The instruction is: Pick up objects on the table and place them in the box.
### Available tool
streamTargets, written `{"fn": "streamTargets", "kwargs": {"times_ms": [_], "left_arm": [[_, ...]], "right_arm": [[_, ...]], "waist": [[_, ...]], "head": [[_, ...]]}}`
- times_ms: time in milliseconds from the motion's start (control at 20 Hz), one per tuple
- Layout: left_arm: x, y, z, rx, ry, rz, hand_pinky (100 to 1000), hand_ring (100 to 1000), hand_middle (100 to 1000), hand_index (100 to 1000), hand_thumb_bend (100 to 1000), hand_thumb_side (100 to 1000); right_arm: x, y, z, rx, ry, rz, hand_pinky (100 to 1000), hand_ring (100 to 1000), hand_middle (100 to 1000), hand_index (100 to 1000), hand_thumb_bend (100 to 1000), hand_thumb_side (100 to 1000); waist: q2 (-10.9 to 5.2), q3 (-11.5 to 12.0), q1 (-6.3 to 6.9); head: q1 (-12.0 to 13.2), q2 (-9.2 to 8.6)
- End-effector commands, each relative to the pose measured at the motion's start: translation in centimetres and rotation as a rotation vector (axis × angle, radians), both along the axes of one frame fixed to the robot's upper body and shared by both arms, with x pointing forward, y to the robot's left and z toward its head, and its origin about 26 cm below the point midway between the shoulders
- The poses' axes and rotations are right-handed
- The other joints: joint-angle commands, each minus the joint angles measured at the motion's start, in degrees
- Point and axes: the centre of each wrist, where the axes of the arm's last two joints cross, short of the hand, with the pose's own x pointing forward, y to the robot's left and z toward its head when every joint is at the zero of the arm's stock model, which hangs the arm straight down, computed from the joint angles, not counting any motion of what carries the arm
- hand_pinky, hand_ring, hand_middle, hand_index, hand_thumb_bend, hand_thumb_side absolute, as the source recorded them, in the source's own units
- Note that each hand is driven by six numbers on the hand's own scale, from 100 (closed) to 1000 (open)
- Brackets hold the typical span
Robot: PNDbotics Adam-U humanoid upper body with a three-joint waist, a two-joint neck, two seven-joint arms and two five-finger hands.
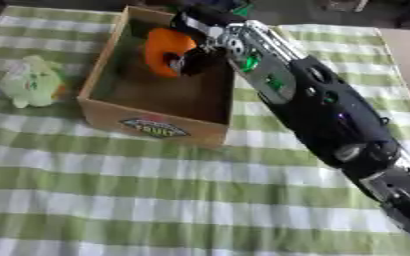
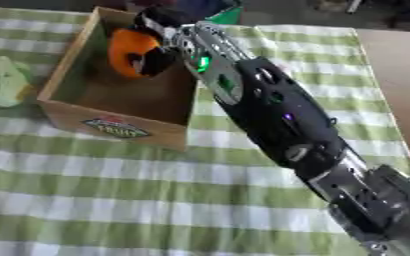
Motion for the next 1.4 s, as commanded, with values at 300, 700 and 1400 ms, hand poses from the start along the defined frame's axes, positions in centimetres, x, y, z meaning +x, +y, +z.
{"fn": "streamTargets", "kwargs": {"times_ms": [300, 700, 1400], "left_arm": [[-0.3, -0.2, 0.7, 0.004, -0.026, -0.011, 700, 674, 711, 778, 100, 843], [-0.3, -0.1, 0.6, 0.004, -0.019, -0.008, 700, 673, 712, 777, 100, 843], [-0.4, 0.3, 0.1, -0.001, 0.001, 0.013, 701, 673, 713, 777, 100, 843]], "right_arm": [[1.0, -1.3, 0.6, -0.068, 0.031, -0.037, 787, 865, 774, 907, 100, 464], [0.6, -1.8, 2.2, -0.118, -0.044, -0.07, 816, 912, 849, 975, 422, 667], [-2.6, -4.9, 6.3, -0.003, -0.121, -0.059, 814, 897, 836, 970, 391, 691]], "waist": [[-0.96, 0.3, 0.33], [-1.18, -0.1, 0.46], [-1.89, -2.2, 1.2]], "head": [[-0.1, -0.52], [0.0, -0.3], [1.2, 0.47]]}}
